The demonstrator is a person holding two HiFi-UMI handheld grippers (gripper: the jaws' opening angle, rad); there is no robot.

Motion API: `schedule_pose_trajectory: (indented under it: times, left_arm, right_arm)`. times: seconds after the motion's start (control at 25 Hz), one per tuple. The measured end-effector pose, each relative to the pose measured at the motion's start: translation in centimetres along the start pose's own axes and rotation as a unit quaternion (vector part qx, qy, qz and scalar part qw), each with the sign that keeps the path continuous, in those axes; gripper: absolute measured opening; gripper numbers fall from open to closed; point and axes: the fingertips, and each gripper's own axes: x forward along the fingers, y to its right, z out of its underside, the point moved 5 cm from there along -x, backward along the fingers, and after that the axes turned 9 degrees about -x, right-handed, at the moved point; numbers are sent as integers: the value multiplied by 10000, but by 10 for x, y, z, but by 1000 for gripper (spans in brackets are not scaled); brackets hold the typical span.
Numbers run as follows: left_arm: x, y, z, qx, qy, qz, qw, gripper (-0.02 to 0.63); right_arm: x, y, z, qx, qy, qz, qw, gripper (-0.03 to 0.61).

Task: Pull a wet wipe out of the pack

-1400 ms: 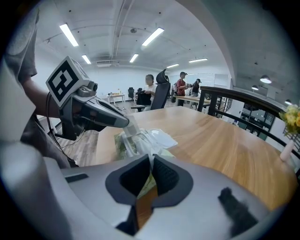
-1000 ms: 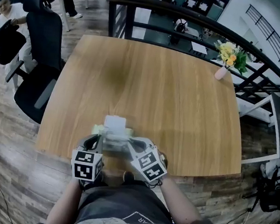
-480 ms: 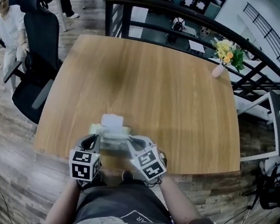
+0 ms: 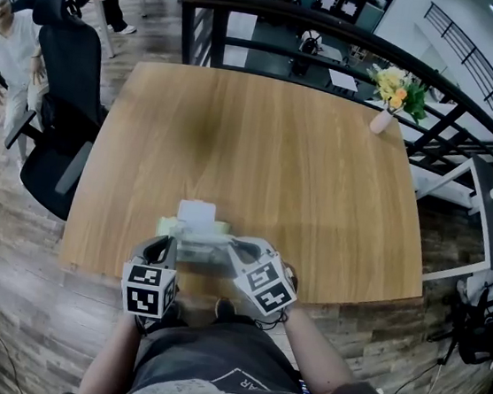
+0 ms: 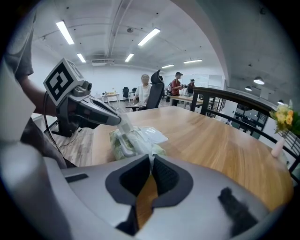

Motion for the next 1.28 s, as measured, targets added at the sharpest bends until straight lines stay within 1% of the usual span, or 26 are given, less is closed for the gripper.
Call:
schedule_pose_trajectory:
  times: [0.32, 0.56, 0.88, 0.96, 1.12, 1.28]
  left_arm:
    - [1, -1, 2, 46, -22, 59, 10000, 25]
    - [1, -2, 4, 56, -39, 127, 9999, 25]
    - [3, 4, -1, 93, -26, 327, 9994, 25]
    - [3, 6, -2, 122, -15, 372, 9992, 26]
    - [1, 7, -3, 130, 40, 442, 9989, 26]
    - [-1, 6, -5, 122, 95, 479, 9987, 26]
  right_arm:
    - [-4, 2, 9, 142, -38, 151, 9998, 32]
    - [-8, 10, 17, 240, -33, 405, 9989, 32]
    - [-20, 20, 18, 321, 80, 651, 9973, 32]
    - [-23, 22, 19, 408, 156, 730, 9964, 32]
    - [-33, 28, 21, 750, 389, 895, 9924, 32]
    - [-40, 33, 23, 815, 411, 1056, 9902, 32]
